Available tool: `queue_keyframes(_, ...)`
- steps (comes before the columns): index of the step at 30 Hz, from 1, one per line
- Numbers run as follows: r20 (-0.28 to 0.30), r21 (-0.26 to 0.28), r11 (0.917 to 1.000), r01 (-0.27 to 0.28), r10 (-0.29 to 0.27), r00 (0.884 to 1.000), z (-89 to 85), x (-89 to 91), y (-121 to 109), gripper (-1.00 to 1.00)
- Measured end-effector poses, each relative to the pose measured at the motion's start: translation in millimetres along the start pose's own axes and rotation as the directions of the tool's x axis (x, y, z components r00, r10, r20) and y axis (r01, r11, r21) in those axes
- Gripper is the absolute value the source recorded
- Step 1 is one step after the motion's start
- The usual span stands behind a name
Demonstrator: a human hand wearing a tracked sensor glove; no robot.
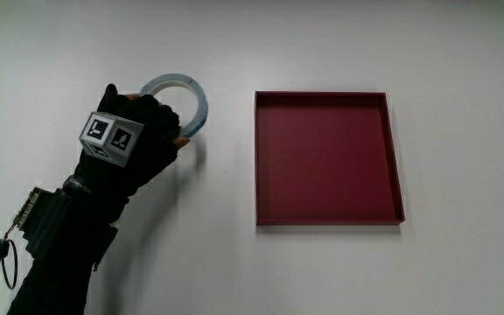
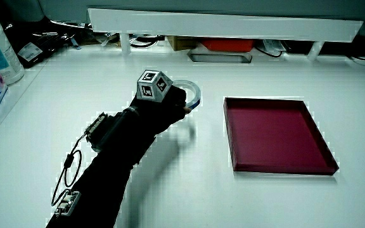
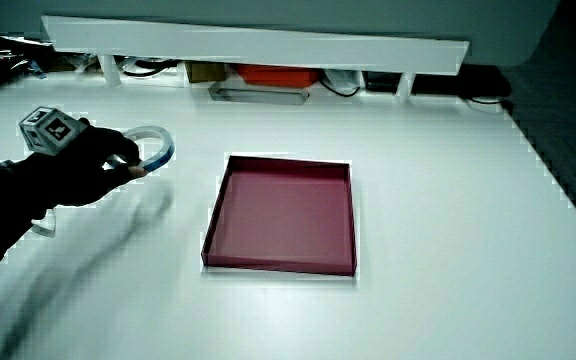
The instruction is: Place blue tape
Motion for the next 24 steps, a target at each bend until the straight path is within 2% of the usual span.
queue_keyframes(1,0.032,-0.006,0.9998,-0.020,0.020,0.999,-6.1,-7.3,0,0.00)
queue_keyframes(2,0.033,-0.026,0.9991,-0.035,0.035,0.999,-10.1,-12.1,0,0.00)
queue_keyframes(5,0.037,-0.037,0.9972,-0.065,0.067,0.997,-21.9,-24.0,0,0.00)
queue_keyframes(6,0.020,-0.046,0.9957,-0.080,0.081,0.996,-25.7,-27.2,0,0.00)
queue_keyframes(8,0.043,-0.066,0.9926,-0.102,0.105,0.993,-34.7,-35.1,-1,0.00)
queue_keyframes(10,0.022,-0.069,0.9913,-0.112,0.114,0.993,-38.4,-37.6,-1,0.00)
queue_keyframes(11,0.030,-0.075,0.9898,-0.122,0.124,0.992,-44.2,-41.4,-1,0.00)
queue_keyframes(13,-0.014,-0.079,0.9889,-0.126,0.125,0.992,-43.7,-39.1,-1,0.00)
queue_keyframes(14,0.007,-0.088,0.9882,-0.125,0.126,0.992,-47.9,-42.0,-1,0.00)
queue_keyframes(15,-0.013,-0.079,0.9901,-0.116,0.115,0.993,-47.4,-41.3,-2,0.00)
queue_keyframes(16,-0.002,-0.088,0.9875,-0.131,0.131,0.991,-52.6,-44.8,-2,0.00)
queue_keyframes(17,-0.018,-0.087,0.9872,-0.134,0.133,0.991,-51.3,-42.6,-3,0.00)
queue_keyframes(19,0.000,-0.077,0.9895,-0.123,0.123,0.992,-56.4,-45.9,-3,0.00)
queue_keyframes(23,-0.039,-0.095,0.9873,-0.127,0.124,0.992,-56.1,-41.6,0,0.00)
queue_keyframes(24,-0.025,-0.088,0.9892,-0.117,0.115,0.993,-56.4,-41.7,-1,0.00)
